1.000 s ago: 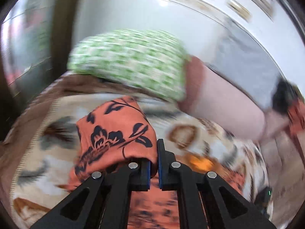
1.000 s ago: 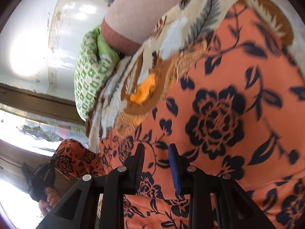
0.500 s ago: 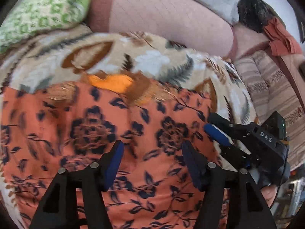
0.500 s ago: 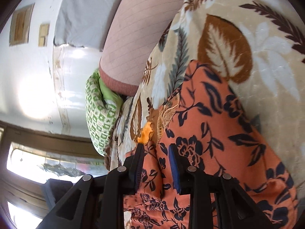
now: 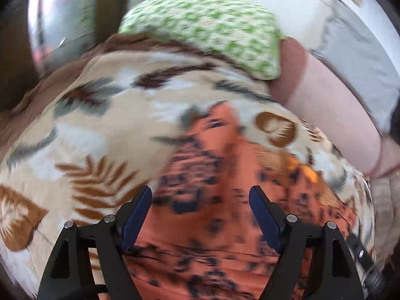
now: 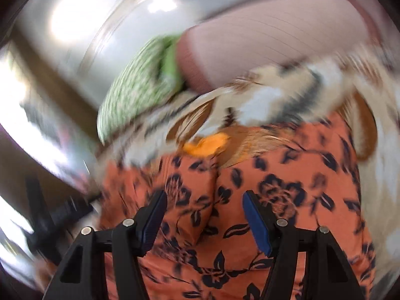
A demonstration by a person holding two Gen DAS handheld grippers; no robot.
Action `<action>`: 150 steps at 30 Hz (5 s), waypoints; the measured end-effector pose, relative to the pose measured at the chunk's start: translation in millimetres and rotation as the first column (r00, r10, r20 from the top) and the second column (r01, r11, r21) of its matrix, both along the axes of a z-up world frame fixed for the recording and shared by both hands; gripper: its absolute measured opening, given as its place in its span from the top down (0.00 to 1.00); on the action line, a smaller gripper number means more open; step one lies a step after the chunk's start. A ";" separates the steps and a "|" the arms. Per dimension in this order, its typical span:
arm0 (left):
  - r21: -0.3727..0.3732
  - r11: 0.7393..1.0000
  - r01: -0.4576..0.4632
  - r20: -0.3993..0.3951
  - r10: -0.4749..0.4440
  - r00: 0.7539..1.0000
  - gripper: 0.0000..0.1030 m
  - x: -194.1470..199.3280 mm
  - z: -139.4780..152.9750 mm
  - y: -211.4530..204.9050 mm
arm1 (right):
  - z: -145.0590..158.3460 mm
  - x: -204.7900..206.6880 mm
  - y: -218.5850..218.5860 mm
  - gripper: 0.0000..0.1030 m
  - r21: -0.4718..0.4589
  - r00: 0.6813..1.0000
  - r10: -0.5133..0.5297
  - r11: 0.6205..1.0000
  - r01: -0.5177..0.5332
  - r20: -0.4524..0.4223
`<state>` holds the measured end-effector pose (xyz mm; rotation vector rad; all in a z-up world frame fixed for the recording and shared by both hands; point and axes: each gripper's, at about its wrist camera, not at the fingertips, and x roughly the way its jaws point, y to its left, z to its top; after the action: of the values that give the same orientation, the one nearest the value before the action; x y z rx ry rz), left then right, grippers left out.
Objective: Fold small clothes
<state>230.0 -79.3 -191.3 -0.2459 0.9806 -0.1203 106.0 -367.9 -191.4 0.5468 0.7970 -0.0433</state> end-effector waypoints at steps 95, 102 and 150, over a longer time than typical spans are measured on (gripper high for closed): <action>0.318 0.945 0.072 0.070 -0.099 0.993 0.17 21.1 -29.6 -14.8 | -86.0 -23.4 -102.2 0.24 0.469 0.968 -0.185 0.849 0.245 -0.170; 0.330 0.940 0.082 0.078 -0.114 0.990 0.17 20.5 -29.9 -19.5 | -82.3 8.5 -90.6 0.63 0.424 0.979 -0.131 0.886 0.187 -0.158; 0.316 0.926 0.205 0.242 -0.288 0.927 0.17 -14.7 4.3 -56.8 | -39.4 -21.0 -60.1 0.94 0.150 0.974 -0.184 0.968 0.203 -0.132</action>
<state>215.2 -136.1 -187.1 0.1629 0.7255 -0.2378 85.0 -428.0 -230.8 0.7815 0.8635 -0.1937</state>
